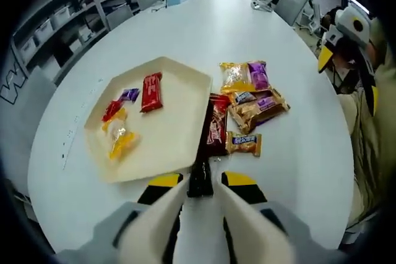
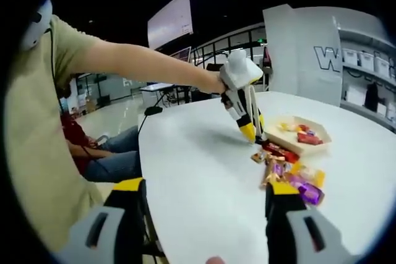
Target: Place the target food into the container with the food tongs after gripping and lifting it, then release it inside without dropping or visibly crushing the food.
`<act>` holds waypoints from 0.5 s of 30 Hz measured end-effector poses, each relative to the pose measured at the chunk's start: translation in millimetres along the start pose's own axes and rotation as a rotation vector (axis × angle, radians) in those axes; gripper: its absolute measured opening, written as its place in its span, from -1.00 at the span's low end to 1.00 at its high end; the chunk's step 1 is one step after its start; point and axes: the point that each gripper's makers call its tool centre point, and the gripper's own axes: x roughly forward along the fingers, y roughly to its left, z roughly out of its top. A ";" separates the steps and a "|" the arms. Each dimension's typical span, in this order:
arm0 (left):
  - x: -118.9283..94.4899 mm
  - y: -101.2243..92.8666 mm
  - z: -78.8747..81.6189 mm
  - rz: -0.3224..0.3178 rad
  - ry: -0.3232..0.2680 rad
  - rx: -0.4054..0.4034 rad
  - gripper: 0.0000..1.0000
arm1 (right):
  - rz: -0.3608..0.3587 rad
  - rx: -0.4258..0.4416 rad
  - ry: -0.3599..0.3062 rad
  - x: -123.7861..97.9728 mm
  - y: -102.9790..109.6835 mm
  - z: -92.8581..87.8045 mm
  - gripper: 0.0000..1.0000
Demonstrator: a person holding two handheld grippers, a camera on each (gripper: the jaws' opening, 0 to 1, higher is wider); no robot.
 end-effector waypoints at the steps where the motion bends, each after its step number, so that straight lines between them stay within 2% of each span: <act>1: -0.7 -2.1 -0.6 -0.006 -0.001 -0.004 -0.56 | 0.000 0.000 0.000 -0.1 -0.2 0.1 0.54; 8: -7.6 -9.5 -10.2 -0.029 0.011 -0.001 -0.57 | 0.003 -0.002 -0.003 0.8 -0.2 1.7 0.54; 15: -14.0 -14.4 -17.4 -0.025 0.008 -0.004 -0.58 | 0.008 -0.008 0.001 2.1 1.2 2.3 0.54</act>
